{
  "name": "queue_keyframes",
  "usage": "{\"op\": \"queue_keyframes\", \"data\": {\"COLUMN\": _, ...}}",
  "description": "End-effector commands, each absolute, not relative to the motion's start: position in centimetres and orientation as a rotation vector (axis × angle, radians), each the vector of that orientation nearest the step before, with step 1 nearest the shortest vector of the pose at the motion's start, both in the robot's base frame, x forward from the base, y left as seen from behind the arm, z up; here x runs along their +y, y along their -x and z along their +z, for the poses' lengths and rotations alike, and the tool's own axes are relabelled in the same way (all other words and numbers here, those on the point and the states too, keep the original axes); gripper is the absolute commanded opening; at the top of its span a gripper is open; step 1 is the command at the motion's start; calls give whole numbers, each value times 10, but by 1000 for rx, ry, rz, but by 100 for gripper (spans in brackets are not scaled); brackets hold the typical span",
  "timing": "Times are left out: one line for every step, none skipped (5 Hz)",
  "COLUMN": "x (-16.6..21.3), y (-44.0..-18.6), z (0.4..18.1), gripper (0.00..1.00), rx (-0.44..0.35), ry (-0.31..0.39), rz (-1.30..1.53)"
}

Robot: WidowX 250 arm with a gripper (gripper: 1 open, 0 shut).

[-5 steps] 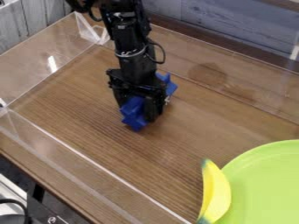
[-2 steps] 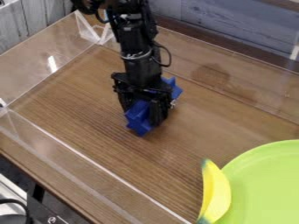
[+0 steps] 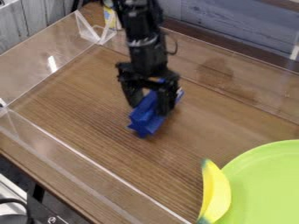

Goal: Remove the blue object from inside the green plate and put it on the table

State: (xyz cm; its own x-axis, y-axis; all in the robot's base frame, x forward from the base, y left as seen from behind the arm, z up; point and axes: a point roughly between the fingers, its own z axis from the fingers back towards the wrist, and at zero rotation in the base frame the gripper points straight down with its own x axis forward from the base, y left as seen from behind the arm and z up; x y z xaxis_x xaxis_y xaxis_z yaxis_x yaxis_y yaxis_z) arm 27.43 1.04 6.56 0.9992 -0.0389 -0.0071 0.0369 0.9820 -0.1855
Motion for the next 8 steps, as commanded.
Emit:
{"op": "queue_keyframes", "data": {"x": -4, "y": -282, "z": 107, "gripper": 100, "rx": -72, "ry": 185, "rz": -66}}
{"op": "queue_keyframes", "data": {"x": -11, "y": -268, "z": 109, "gripper": 100, "rx": -75, "ry": 186, "rz": -100}}
{"op": "queue_keyframes", "data": {"x": -13, "y": -263, "z": 104, "gripper": 100, "rx": -69, "ry": 185, "rz": -115}}
{"op": "queue_keyframes", "data": {"x": -16, "y": -258, "z": 100, "gripper": 100, "rx": -66, "ry": 184, "rz": -132}}
{"op": "queue_keyframes", "data": {"x": -16, "y": -261, "z": 98, "gripper": 100, "rx": -77, "ry": 184, "rz": -135}}
{"op": "queue_keyframes", "data": {"x": -16, "y": -265, "z": 97, "gripper": 100, "rx": -87, "ry": 186, "rz": -135}}
{"op": "queue_keyframes", "data": {"x": -16, "y": -267, "z": 97, "gripper": 100, "rx": -94, "ry": 189, "rz": -137}}
{"op": "queue_keyframes", "data": {"x": -17, "y": -268, "z": 97, "gripper": 100, "rx": -99, "ry": 191, "rz": -138}}
